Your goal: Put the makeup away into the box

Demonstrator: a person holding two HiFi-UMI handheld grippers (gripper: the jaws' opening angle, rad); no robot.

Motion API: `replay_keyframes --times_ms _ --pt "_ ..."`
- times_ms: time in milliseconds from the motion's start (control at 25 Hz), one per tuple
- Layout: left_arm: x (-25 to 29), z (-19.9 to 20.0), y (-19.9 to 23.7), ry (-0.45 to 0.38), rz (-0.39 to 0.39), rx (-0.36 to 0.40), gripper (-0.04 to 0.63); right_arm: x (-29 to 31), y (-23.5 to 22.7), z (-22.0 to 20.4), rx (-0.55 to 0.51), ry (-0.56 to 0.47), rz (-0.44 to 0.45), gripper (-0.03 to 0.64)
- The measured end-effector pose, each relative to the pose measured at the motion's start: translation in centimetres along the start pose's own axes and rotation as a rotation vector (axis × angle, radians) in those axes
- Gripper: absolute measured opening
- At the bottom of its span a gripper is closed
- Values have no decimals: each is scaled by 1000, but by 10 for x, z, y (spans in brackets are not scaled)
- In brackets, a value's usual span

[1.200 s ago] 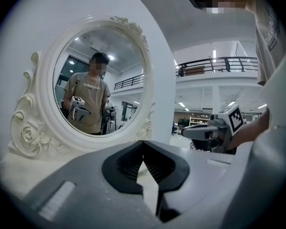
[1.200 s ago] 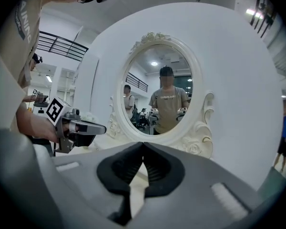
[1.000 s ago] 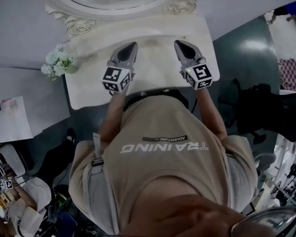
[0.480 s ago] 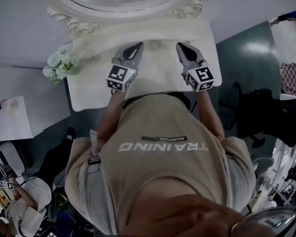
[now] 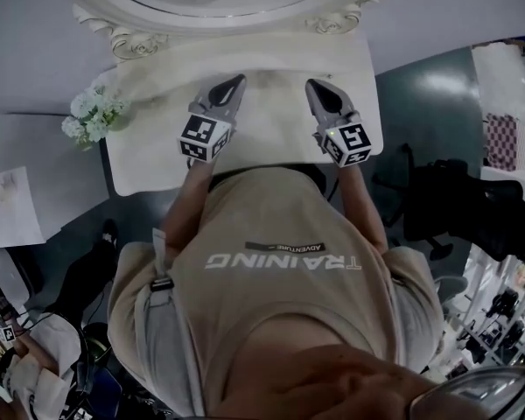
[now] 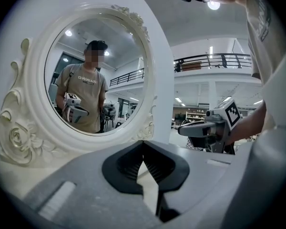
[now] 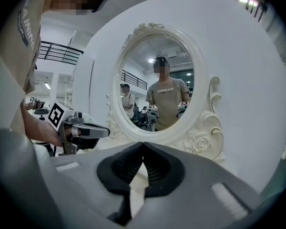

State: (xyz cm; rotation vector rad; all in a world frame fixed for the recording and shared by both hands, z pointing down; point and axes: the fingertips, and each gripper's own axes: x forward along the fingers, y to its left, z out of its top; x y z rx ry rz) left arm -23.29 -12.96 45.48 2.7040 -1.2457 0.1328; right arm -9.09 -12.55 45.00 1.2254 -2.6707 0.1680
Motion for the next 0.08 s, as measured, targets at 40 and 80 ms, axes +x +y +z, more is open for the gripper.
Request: replay_keyframes --times_ms 40,80 --pt "1 0 4 -1 3 0 8 2 -1 0 -2 -2 -1 3" --pt "2 0 8 -1 6 0 8 5 -1 0 -4 -3 -2 3"
